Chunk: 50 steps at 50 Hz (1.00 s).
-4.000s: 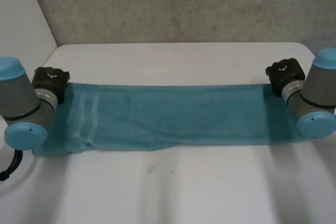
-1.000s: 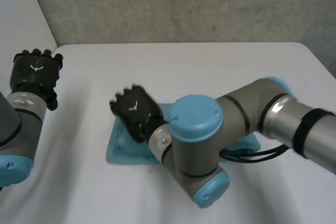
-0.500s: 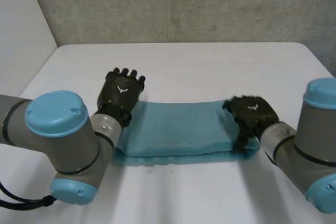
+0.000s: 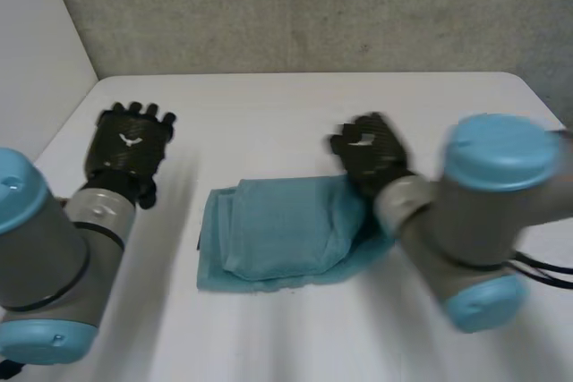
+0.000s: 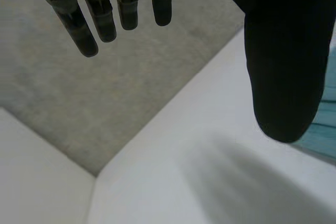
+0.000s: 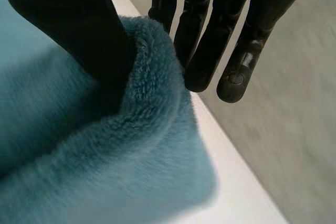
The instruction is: Fold the laundry
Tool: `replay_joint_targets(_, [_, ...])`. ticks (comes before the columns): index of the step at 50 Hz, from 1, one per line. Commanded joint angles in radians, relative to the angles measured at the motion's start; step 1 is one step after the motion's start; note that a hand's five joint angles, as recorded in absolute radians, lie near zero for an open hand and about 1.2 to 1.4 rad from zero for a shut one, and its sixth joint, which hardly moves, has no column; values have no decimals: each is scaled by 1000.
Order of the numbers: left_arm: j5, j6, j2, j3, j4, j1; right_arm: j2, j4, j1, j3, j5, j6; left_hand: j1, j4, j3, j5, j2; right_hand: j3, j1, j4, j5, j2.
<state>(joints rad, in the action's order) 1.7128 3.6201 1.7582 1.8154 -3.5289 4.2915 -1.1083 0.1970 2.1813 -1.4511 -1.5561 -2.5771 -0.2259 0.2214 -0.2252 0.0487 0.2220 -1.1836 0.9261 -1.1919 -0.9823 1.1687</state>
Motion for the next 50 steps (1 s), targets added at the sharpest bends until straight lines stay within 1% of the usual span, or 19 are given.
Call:
replay_joint_targets(1, [5, -3, -95, 33, 2, 51, 209, 7, 325, 189, -15, 48, -14, 19, -15, 17, 18, -213, 470, -204, -239, 228])
replay_joint_targets(7, [2, -5, -100, 38, -1, 62, 335, 15, 428, 195, 7, 92, -11, 16, -12, 14, 15, -213, 470, -204, -239, 228])
replay_joint_targets(8, [2, -6, -98, 35, -2, 62, 341, 16, 426, 199, -4, 94, -11, 16, -12, 14, 15, 106, 151, 114, 79, -91])
replay_joint_targets(9, [2, -6, -91, 28, -2, 60, 341, 16, 426, 199, -4, 94, -11, 16, -12, 14, 15, 109, 148, 118, 82, -94])
replay_joint_targets(10, [2, -6, -91, 28, -2, 60, 329, 22, 420, 201, -13, 84, -11, 16, -12, 14, 15, 499, -241, 507, 472, -484])
replay_joint_targets(11, [2, -6, -89, 22, -2, 60, 329, 22, 420, 201, -13, 84, -11, 16, -12, 14, 15, 503, -245, 511, 476, -488])
replay_joint_targets(12, [1, -6, -85, 16, -4, 59, 291, 31, 417, 198, -31, 77, -11, 16, -12, 14, 15, 744, -486, 752, 717, -729])
replay_joint_targets(13, [1, -6, -85, 16, -4, 59, 237, 45, 408, 193, -56, 63, -11, 16, -12, 14, 15, 842, -585, 851, 815, -827])
replay_joint_targets(16, [1, -6, -50, -10, -8, 45, 135, 70, 347, 172, -105, -18, -11, 16, -12, 14, 15, 1009, -752, 1017, 982, -994])
replay_joint_targets(19, [2, -6, -8, -56, -8, 22, 90, 68, 318, 158, -125, -75, -11, 16, -12, 14, 15, 1009, -752, 1017, 982, -994])
replay_joint_targets(23, [2, -26, 32, -107, -8, -19, -19, 61, 244, 111, -139, -240, -11, 16, -12, 14, 15, 1009, -752, 1017, 982, -994])
replay_joint_targets(28, [2, -158, 96, -203, 10, -111, -87, 10, 152, 54, -133, -354, -23, 27, -24, 25, 27, 1009, -752, 1017, 982, -994])
replay_joint_targets(34, [-1, -255, 153, -274, 51, -194, -111, -88, 39, 18, -124, -507, -32, 36, -32, 34, 36, 1009, -752, 1017, 982, -994])
replay_joint_targets(39, [-1, -359, 262, -363, 142, -272, -108, -134, -43, 5, -52, -632, -38, 42, -38, 40, 41, 1009, -752, 1017, 982, -994])
replay_joint_targets(41, [-1, -389, 291, -378, 177, -279, -105, -142, -69, 5, -18, -661, -38, 42, -38, 40, 41, 1009, -752, 1017, 982, -994])
replay_joint_targets(43, [-1, -422, 316, -387, 209, -280, -85, -156, -106, 11, 59, -705, -38, 42, -38, 40, 41, 1009, -752, 1017, 982, -994])
replay_joint_targets(44, [1, -451, 338, -393, 241, -280, -85, -156, -106, 11, 59, -706, -38, 42, -38, 40, 41, 1009, -752, 1017, 982, -994])
replay_joint_targets(46, [1, -472, 357, -396, 267, -280, -24, -168, -114, 21, 117, -733, -38, 42, -38, 40, 41, 1009, -752, 1017, 982, -994])
replay_joint_targets(50, [4, -494, 391, -393, 336, -269, 34, -179, -107, 49, 145, -736, -35, 39, -35, 37, 39, 1009, -752, 1017, 982, -994])
